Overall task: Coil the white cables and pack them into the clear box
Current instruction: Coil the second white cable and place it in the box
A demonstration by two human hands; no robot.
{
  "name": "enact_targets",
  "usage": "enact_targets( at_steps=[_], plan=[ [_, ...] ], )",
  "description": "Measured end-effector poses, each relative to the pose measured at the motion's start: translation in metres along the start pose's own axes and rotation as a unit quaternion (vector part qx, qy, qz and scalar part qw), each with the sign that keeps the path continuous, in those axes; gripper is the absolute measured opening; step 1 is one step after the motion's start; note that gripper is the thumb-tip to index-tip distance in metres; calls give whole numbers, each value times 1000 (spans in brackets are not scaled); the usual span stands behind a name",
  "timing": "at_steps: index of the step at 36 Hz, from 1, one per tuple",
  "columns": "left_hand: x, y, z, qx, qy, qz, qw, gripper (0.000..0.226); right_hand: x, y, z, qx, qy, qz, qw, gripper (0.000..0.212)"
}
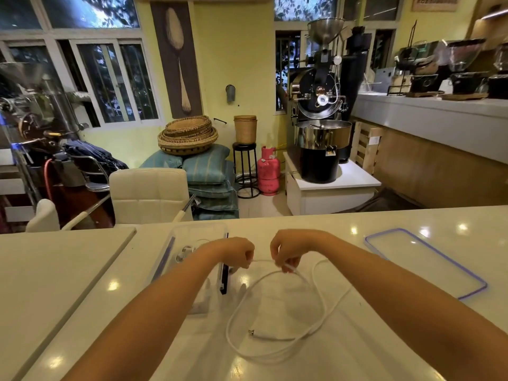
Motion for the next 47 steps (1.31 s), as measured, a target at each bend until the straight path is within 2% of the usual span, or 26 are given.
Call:
enact_targets(
  at_steps=[2,4,5,8,14,19,24,26,29,31,33,40,43,47],
  plan=[
    [-1,13,0,30,-4,80,996,19,2,25,7,36,10,-18,999,20],
    [0,25,3,59,-9,170,984,20,3,48,13,76,20,-35,996,12],
    [1,31,5,71,-13,218,973,18,2,59,17,98,28,-43,994,6],
    [11,44,13,86,-47,372,923,18,1,87,27,167,55,-64,982,17],
    [35,74,21,103,-133,501,849,17,-6,133,41,258,119,-165,945,20],
    [57,98,28,122,-204,559,795,20,-9,148,49,254,178,-323,894,9],
    [74,129,34,157,-275,615,722,20,-17,147,48,207,229,-465,830,15],
    [78,141,35,180,-292,619,706,21,-23,140,44,174,238,-506,811,16],
    [76,158,36,243,-294,594,708,22,-37,127,36,130,245,-555,784,22],
    [71,168,35,280,-292,598,692,23,-40,116,29,126,224,-574,778,22],
    [64,176,35,308,-285,605,677,23,-42,99,23,108,191,-574,789,22],
    [28,196,41,435,-224,548,679,27,-58,58,20,28,167,-526,833,25],
    [15,201,45,473,-201,505,693,28,-60,48,21,5,155,-504,850,20],
    [3,205,50,515,-160,404,739,28,-61,47,24,-4,154,-467,871,21]
  ],
)
Point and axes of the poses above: each hand's wrist, its own z-axis away from the middle knuckle, its own y-axis out of the back of the hand, x = y × z, the point moved 10 cm from there along -z, towards the middle knuckle, and after that the axes turned 11 degrees about -y, right-handed, at the moved point
